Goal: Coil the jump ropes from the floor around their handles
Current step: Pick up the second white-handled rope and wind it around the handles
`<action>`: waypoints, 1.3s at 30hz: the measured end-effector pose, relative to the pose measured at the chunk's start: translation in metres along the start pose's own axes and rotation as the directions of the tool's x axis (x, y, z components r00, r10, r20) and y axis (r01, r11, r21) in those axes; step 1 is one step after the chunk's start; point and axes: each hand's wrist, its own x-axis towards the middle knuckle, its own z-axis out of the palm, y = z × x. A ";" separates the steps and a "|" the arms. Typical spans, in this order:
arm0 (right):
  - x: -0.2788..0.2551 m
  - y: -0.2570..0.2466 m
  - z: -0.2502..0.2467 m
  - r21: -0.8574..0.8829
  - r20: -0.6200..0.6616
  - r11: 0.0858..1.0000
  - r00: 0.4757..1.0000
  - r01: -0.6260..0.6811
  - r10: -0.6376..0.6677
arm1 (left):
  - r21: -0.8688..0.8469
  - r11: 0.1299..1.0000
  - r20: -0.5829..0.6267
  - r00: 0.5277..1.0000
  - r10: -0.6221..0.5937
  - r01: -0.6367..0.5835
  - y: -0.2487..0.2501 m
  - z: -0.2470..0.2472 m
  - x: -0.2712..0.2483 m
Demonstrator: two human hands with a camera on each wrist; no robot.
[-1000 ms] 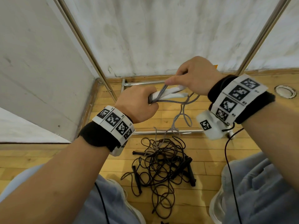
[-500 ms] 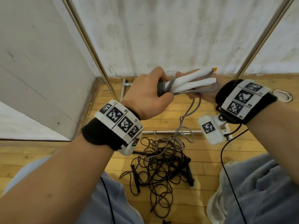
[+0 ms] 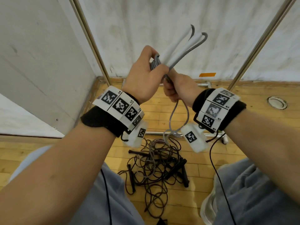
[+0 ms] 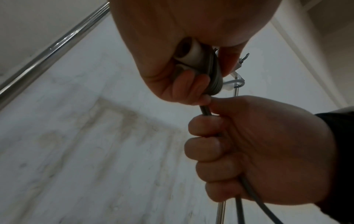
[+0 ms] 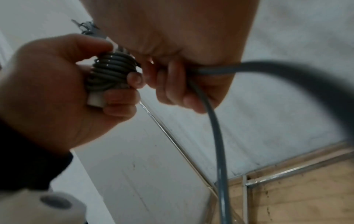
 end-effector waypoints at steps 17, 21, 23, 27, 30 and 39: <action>-0.009 -0.001 0.000 -0.236 -0.056 0.942 0.964 0.239 -0.259 | -0.063 0.998 -0.011 1.000 -0.012 0.012 0.017 -0.011 -0.001; -0.010 0.000 0.006 -0.077 -0.106 0.981 0.977 0.177 -0.185 | 0.083 0.996 -0.040 0.998 0.045 -0.042 0.012 -0.025 0.000; -0.010 0.003 0.010 -0.076 -0.128 0.988 0.981 0.138 -0.147 | 0.250 0.965 -0.045 0.995 0.091 -0.077 0.005 -0.030 0.000; -0.007 0.005 0.016 -0.322 -0.063 0.935 0.982 0.150 -0.180 | 0.516 0.853 -0.029 0.993 0.112 -0.081 -0.016 -0.039 0.003; -0.005 0.002 0.014 -0.392 -0.027 0.913 0.990 0.117 -0.138 | 0.645 0.761 0.026 0.997 0.070 -0.070 -0.030 -0.039 0.003; -0.008 0.002 0.008 -0.594 0.072 0.796 0.993 0.115 -0.089 | 0.762 0.644 0.177 0.978 -0.108 -0.067 -0.054 -0.015 0.005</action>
